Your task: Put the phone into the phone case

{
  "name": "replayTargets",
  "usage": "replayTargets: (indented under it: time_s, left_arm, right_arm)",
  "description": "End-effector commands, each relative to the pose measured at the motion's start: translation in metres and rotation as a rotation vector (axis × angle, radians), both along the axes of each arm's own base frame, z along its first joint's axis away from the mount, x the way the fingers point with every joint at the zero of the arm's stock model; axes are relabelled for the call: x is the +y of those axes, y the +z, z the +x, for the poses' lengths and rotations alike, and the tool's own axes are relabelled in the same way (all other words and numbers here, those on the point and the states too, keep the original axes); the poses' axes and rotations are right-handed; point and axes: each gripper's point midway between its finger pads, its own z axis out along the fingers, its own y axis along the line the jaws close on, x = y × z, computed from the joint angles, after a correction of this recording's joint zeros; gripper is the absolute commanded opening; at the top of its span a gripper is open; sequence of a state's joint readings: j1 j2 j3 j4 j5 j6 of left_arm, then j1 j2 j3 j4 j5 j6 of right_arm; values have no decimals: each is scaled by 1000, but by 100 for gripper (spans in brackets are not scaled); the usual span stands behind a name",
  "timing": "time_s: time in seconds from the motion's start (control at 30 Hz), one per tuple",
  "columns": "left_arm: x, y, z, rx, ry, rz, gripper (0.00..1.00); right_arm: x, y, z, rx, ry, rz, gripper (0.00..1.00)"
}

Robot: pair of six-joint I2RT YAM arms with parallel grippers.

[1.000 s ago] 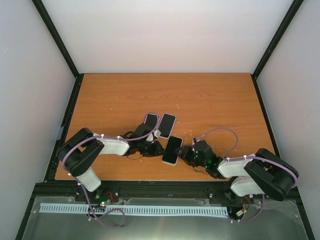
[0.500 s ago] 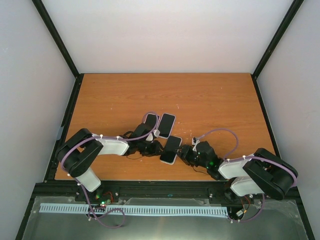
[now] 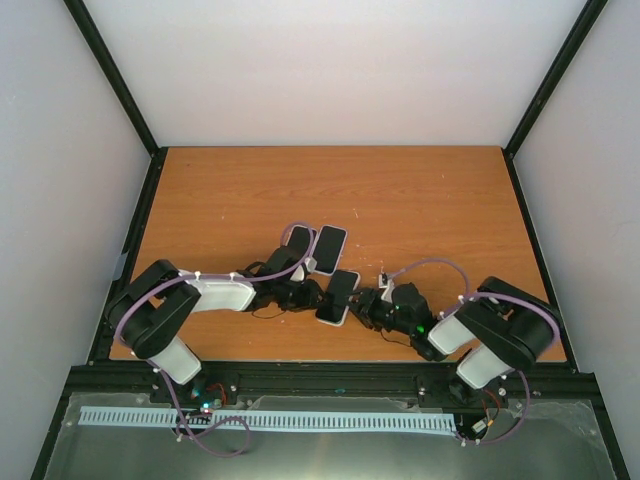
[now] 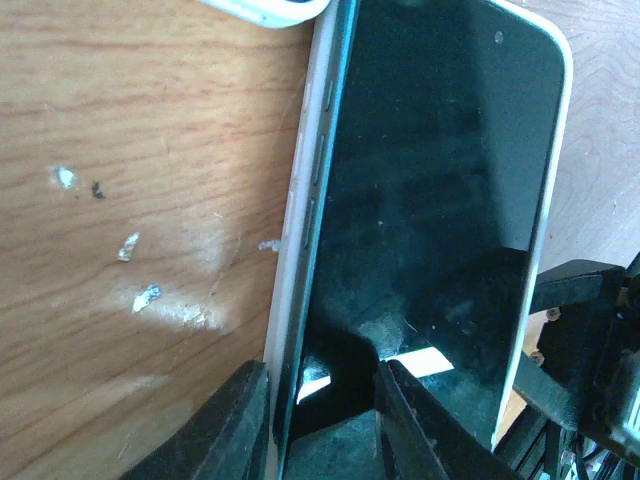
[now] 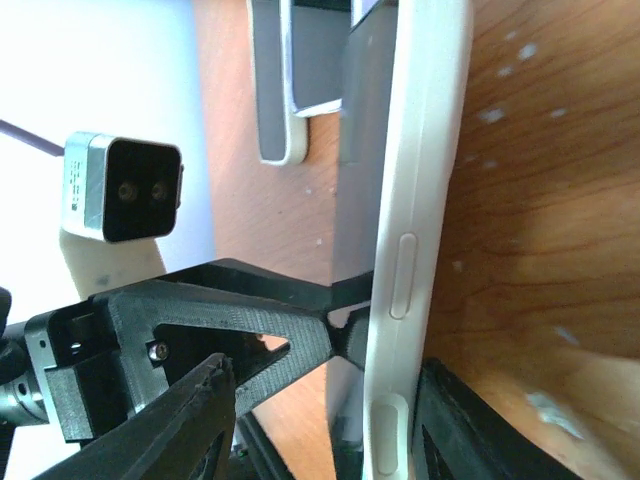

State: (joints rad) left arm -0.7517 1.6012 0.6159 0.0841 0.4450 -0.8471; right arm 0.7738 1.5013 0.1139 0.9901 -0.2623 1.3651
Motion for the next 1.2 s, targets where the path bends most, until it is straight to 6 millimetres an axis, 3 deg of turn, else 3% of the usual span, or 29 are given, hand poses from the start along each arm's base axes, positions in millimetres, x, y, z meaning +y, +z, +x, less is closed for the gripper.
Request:
replayTargets:
  time_s: [0.0,0.17,0.37,0.67,0.8,0.97,1.17]
  left_arm:
    - [-18,21,-7,-8,-56,-85,30]
    - [-17,20,-9,-5,-54,-89,26]
    - [-16,18,-9,-5,-49,-84,25]
    - [-14,14,-10,-1,-41,-76,25]
    - [-13,16,-10,-4,-41,-77,26]
    - [-13,28,-7,-36,-38,-76,35]
    - [-7,71,5,-123,-16,-105,59]
  right_arm:
    - [35,78,-3,-182,128,298,46]
    - [36,65,-5,-153,127,333,41]
    - [23,29,-9,-55,77,269,31]
    - [13,3,-15,7,54,202,10]
    - [12,0,-16,7,55,193,7]
    - [10,9,-15,-30,53,195,8]
    - [12,21,-18,-88,91,185,10]
